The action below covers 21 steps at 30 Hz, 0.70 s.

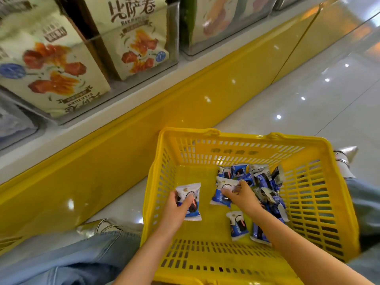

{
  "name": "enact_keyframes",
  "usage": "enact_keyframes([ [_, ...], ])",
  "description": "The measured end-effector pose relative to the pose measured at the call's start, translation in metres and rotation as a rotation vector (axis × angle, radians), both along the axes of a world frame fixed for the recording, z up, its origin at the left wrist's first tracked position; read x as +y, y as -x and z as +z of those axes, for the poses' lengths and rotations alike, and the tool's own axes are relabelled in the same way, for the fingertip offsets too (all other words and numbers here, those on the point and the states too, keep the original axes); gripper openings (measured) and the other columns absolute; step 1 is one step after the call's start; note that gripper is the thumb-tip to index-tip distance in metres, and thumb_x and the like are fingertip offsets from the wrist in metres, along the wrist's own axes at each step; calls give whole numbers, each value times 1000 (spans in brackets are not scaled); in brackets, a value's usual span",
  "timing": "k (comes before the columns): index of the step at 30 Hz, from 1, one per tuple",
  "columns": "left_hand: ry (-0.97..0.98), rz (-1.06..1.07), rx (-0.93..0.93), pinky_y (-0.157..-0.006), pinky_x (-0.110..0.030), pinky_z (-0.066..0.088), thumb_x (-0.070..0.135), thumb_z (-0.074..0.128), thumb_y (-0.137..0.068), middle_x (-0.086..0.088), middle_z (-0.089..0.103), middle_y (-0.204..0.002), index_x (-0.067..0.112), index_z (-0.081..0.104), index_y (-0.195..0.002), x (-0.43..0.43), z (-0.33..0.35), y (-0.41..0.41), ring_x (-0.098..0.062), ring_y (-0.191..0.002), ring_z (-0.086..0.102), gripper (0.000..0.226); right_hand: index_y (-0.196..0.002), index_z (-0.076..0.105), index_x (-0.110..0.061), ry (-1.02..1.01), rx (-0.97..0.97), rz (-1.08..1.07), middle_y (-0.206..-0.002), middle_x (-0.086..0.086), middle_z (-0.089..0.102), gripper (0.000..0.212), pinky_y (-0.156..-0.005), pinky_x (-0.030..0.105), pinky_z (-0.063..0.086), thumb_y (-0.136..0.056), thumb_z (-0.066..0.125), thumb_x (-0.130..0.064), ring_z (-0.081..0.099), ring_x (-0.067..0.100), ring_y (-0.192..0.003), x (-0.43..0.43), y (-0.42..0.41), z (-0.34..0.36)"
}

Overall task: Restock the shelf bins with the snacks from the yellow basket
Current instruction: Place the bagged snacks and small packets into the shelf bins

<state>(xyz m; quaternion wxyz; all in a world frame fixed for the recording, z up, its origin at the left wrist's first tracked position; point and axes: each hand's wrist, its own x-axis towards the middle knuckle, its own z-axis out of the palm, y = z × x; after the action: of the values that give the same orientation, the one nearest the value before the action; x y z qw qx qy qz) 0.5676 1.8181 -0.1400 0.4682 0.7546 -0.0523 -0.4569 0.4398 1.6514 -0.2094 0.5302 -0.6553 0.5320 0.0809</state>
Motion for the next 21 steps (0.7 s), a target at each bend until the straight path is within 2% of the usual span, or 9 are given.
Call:
enact_keyframes([
  [2, 16, 16, -24, -72, -9, 42, 22, 57, -91, 1, 56, -110, 13, 47, -116, 3, 6, -2, -9, -99, 51, 28, -119, 42, -10, -48, -104, -4, -107, 5, 55, 48, -69, 18, 45, -86, 61, -39, 54, 14, -92, 5, -12, 26],
  [5, 55, 62, -53, -54, 0, 41, 19, 58, -90, 10, 51, -92, 16, 44, -108, 10, 19, -7, 0, -81, 48, 23, -99, 55, -12, -67, -274, 69, -85, 2, 58, 28, -63, 15, 42, -93, 49, -39, 56, 7, -71, 17, -27, 70],
  [8, 119, 124, -44, -52, -5, 43, 23, 59, -89, 7, 55, -91, 17, 46, -96, 18, 36, -13, 2, -76, 53, 16, -92, 59, -32, -51, -381, 148, -80, -9, 65, 13, -64, 12, 44, -95, 47, -34, 60, 1, -68, 32, -40, 111],
  [11, 240, 205, 54, -65, -20, 50, 26, 59, -89, -1, 66, -99, 21, 53, -97, 26, 56, -19, -7, -84, 64, 11, -96, 62, -29, -32, -478, 234, -83, -9, 69, 13, -64, 12, 47, -95, 50, -27, 64, 1, -74, 49, -55, 145],
  [13, 333, 254, 96, -57, -19, 51, 27, 57, -89, 5, 71, -92, 24, 57, -97, 34, 72, -25, -5, -78, 68, 9, -97, 65, -26, 14, -518, 303, -87, -2, 71, 14, -67, 19, 50, -94, 51, -23, 66, 7, -81, 61, -64, 164],
  [15, 436, 252, 124, -50, -17, 50, 33, 55, -87, 10, 73, -82, 26, 58, -99, 44, 87, -31, -4, -73, 69, 14, -99, 65, -25, 84, -540, 345, -93, 8, 70, 14, -74, 33, 51, -93, 53, -23, 66, 19, -85, 71, -74, 182],
  [16, 474, 231, 105, -51, -18, 51, 36, 56, -84, 12, 73, -83, 27, 58, -101, 50, 94, -34, -5, -75, 69, 20, -100, 65, -23, 115, -543, 361, -94, 9, 70, 14, -76, 36, 50, -93, 53, -24, 65, 23, -85, 75, -79, 190],
  [19, 525, 226, -65, -52, -17, 51, 28, 62, -82, 13, 73, -85, 26, 60, -100, 68, 113, -48, -5, -77, 69, 19, -99, 66, -18, 154, -572, 464, -84, 1, 67, 13, -68, 21, 48, -92, 55, -20, 60, 8, -74, 87, -96, 217],
  [21, 528, 222, -216, -57, -14, 50, 17, 63, -84, 9, 73, -85, 24, 60, -98, 81, 125, -62, -1, -78, 68, 15, -100, 65, -10, 158, -554, 560, -88, 6, 68, 14, -75, 28, 49, -88, 62, -17, 60, 11, -79, 95, -107, 234],
])
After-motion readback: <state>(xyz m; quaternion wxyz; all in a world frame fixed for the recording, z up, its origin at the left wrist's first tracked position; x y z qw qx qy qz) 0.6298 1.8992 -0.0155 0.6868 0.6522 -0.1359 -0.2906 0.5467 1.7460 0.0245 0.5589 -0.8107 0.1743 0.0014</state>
